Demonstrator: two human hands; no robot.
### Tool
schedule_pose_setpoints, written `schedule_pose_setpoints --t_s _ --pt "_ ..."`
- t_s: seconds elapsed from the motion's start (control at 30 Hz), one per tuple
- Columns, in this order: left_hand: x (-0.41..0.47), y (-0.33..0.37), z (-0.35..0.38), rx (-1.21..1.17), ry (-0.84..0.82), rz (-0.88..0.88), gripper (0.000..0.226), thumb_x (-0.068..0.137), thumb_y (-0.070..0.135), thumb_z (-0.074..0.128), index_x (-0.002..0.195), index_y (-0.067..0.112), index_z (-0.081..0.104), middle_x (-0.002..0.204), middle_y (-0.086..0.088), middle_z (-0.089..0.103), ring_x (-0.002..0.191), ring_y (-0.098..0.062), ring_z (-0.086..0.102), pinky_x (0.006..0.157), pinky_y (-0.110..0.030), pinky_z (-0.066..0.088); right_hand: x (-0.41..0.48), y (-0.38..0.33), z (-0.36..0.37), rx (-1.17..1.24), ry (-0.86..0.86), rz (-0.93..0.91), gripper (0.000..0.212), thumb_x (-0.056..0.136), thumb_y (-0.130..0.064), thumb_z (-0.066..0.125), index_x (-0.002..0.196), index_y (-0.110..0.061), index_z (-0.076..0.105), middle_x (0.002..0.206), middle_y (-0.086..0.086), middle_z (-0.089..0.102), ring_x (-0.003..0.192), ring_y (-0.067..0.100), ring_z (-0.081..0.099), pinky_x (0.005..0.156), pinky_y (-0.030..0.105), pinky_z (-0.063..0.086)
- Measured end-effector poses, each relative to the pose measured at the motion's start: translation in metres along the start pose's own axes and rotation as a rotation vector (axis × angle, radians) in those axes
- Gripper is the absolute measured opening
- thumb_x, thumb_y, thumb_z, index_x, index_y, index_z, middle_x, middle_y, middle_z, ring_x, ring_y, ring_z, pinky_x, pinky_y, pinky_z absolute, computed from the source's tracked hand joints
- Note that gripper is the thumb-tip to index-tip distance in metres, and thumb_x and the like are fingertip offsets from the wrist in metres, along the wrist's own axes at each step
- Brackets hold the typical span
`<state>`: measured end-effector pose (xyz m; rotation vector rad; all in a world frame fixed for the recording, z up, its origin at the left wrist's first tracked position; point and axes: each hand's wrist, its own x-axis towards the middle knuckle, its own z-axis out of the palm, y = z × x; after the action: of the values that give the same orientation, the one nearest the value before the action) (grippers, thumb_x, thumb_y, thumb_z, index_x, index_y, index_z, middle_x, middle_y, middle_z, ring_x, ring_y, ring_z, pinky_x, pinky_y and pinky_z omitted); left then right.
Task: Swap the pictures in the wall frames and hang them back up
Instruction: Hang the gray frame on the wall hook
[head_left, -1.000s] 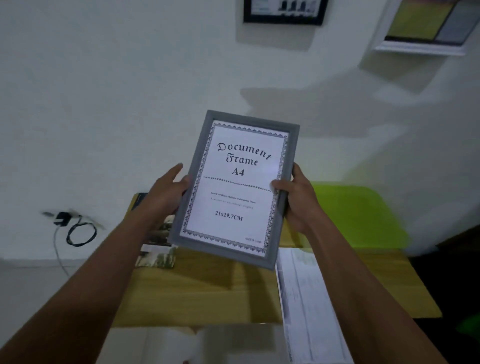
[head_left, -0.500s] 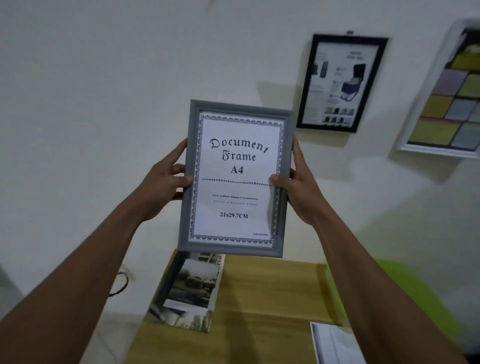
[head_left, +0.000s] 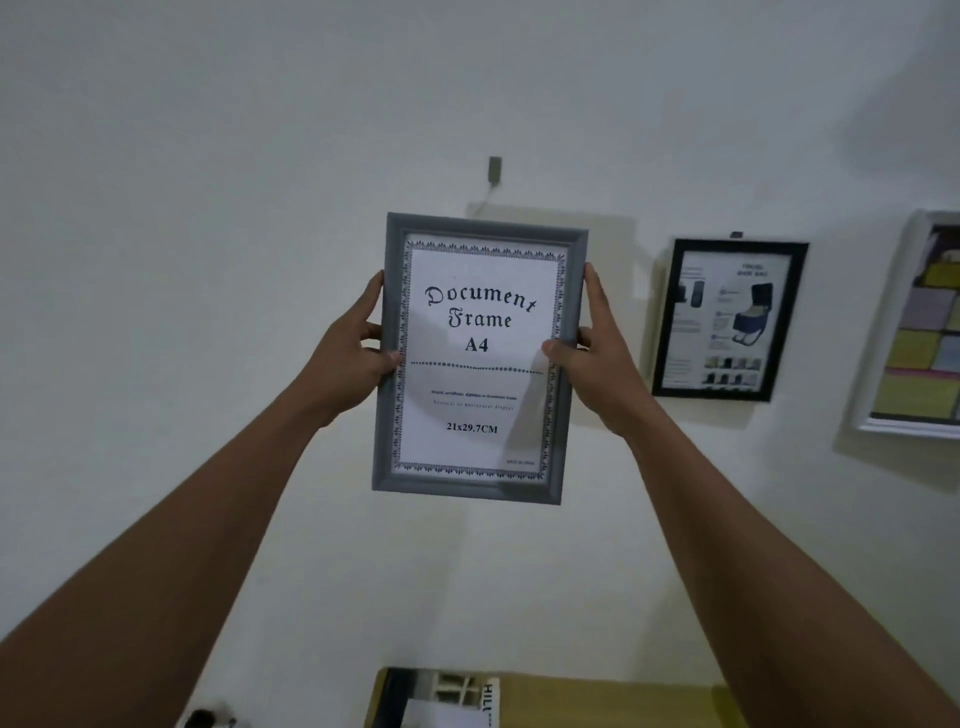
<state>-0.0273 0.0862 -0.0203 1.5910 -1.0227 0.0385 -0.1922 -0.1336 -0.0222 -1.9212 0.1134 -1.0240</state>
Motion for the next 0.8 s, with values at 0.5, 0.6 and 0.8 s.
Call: schedule_pose_setpoints --t_s 0.5,0.6,0.8 --pt "0.121 0.001 -0.009 0.081 0.044 0.157 0.093 0.088 -0.001 0.06 0.15 0.05 0.012 0.108 0.003 0.058 0.091 -0.01 0.062 0.062 -0.017 0.05 0.105 -0.01 -0.003 -0.185 0.144 -0.026 0.095 0.091 -0.003 0.065 0.155 -0.045 0.008 0.098 0.009 0.066 0.088 0.023 0.067 0.081 0.035 0.058" --pt "0.134 -0.006 -0.006 0.077 0.058 0.151 0.092 0.089 -0.001 0.06 0.151 0.048 0.012 0.105 0.005 0.058 0.09 -0.009 0.061 0.064 -0.017 0.049 0.114 -0.009 0.001 -0.199 0.147 -0.015 0.093 0.093 -0.003 0.063 0.156 -0.043 0.008 0.09 0.003 0.064 0.081 0.018 0.064 0.077 0.031 0.056" --pt "0.148 -0.021 0.001 0.088 0.086 0.184 0.092 0.09 -0.001 0.057 0.15 0.05 0.01 0.1 0.009 0.057 0.088 -0.012 0.06 0.072 -0.021 0.05 0.123 0.003 0.004 -0.238 0.203 -0.042 0.093 0.093 -0.007 0.062 0.155 -0.048 0.006 0.084 0.004 0.06 0.082 0.024 0.064 0.079 0.034 0.054"
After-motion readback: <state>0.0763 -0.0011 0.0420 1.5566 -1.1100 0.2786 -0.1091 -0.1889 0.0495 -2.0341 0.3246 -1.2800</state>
